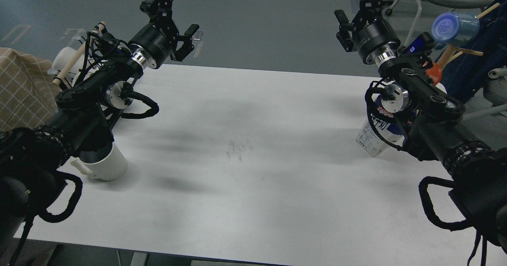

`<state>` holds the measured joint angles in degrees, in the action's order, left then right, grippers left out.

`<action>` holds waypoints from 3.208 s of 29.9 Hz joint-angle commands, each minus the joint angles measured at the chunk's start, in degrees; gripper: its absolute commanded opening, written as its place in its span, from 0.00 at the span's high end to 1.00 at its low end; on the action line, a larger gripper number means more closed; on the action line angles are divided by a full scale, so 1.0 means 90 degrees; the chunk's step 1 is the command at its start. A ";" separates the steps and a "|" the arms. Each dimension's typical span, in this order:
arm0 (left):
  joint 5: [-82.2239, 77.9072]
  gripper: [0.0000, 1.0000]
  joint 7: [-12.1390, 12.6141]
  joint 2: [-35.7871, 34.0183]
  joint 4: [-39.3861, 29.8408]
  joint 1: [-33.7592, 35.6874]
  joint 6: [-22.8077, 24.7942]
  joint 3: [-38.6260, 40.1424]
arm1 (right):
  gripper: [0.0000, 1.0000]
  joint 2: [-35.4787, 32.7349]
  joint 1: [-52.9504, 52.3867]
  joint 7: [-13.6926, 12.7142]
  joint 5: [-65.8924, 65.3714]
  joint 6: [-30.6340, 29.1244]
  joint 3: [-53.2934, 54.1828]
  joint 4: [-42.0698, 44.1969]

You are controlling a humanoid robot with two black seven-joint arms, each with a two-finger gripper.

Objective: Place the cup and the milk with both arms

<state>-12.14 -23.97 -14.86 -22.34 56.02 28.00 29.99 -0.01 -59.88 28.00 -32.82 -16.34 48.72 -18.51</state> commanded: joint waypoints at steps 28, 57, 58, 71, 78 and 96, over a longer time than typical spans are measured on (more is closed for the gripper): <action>-0.0018 0.01 -0.0022 0.0020 0.0012 -0.0111 0.0000 0.0330 | 0.00 0.0001 0.0091 0.0000 0.0024 0.0038 0.0319 0.0016; -0.0067 0.01 -0.0012 0.0000 -0.0047 -0.0072 0.0000 0.0271 | 0.00 0.0001 0.0091 0.0000 0.0033 0.0009 0.0270 0.0006; -0.0067 0.01 -0.0012 0.0000 -0.0047 -0.0072 0.0000 0.0271 | 0.00 0.0001 0.0091 0.0000 0.0033 0.0009 0.0270 0.0006; -0.0145 0.01 -0.0003 -0.0029 -0.0056 -0.0023 0.0000 0.0261 | 0.00 0.0001 0.0101 0.0000 0.0024 0.0009 0.0260 0.0006; -0.1138 0.01 0.0017 -0.0594 -0.0562 0.0191 0.0000 0.0066 | 0.00 0.0001 0.0110 0.0000 0.0024 0.0009 0.0250 -0.0004; -0.6412 0.01 -0.0448 -0.4910 -0.5339 -0.0609 0.0000 0.0008 | 0.00 0.0001 0.0130 0.0000 0.0024 0.0009 0.0241 -0.0072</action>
<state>-64.33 -27.17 -54.56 -66.54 51.69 28.01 30.44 -0.01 -58.72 28.00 -32.62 -16.26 50.88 -19.10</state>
